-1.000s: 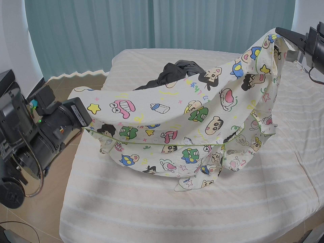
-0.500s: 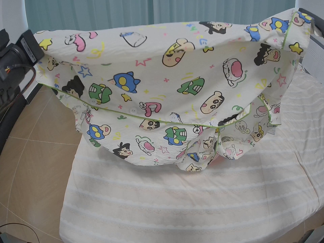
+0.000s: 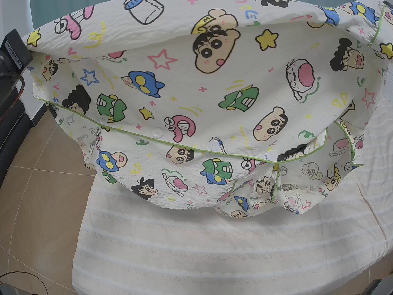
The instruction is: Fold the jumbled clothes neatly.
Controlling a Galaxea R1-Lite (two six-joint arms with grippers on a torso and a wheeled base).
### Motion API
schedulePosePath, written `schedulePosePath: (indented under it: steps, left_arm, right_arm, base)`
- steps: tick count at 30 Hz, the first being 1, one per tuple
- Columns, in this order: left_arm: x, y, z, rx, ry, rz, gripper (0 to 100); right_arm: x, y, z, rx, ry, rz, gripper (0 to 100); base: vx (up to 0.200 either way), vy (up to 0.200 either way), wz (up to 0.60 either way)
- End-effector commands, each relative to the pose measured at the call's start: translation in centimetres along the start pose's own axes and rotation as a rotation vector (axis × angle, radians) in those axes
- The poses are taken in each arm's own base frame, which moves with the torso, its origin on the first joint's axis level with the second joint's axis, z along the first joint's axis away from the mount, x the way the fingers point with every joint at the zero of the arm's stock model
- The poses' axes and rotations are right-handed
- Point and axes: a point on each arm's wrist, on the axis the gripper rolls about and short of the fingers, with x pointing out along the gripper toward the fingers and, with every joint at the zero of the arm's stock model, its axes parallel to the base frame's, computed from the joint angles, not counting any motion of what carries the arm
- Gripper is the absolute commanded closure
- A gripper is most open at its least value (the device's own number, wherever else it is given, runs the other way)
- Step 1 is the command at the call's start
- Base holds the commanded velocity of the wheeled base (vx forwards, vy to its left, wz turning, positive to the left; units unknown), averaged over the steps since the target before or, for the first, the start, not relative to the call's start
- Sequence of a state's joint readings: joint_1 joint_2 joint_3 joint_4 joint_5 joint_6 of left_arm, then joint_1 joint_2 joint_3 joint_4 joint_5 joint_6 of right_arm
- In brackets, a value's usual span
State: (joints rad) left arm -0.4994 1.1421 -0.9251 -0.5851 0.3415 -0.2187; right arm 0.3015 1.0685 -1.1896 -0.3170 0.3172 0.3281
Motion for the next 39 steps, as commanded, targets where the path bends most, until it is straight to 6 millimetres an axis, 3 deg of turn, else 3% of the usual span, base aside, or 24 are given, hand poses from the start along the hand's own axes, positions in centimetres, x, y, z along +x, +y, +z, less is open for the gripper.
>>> schedulePosePath:
  steps: [1,12,17,24,39]
  left_arm:
    - [-0.1,0.0,0.0,-0.001,0.0,0.0,100]
    - [-0.9,0.4,-0.6,0.072,0.017,-0.003,100]
    - [-1.6,0.4,-0.1,0.056,0.003,-0.017,100]
    - [-1.6,0.7,-1.1,0.052,0.033,-0.007,100]
    - [-1.8,0.8,-2.1,0.048,0.074,-0.042,100]
  right_arm:
    - [-0.2,0.1,0.1,0.0,-0.003,0.003,100]
    - [-0.6,0.4,0.5,-0.006,-0.019,0.009,100]
    - [-0.8,0.4,0.4,-0.003,-0.015,0.014,100]
    - [-0.9,0.4,0.1,0.001,-0.002,0.011,100]
    - [-0.8,0.2,-0.4,0.006,0.014,0.007,100]
  base:
    - [-0.2,0.0,0.0]
    - [-0.2,0.0,0.0]
    - [0.0,0.0,0.0]
    - [0.0,0.0,0.0]
    - [0.0,-0.2,0.0]
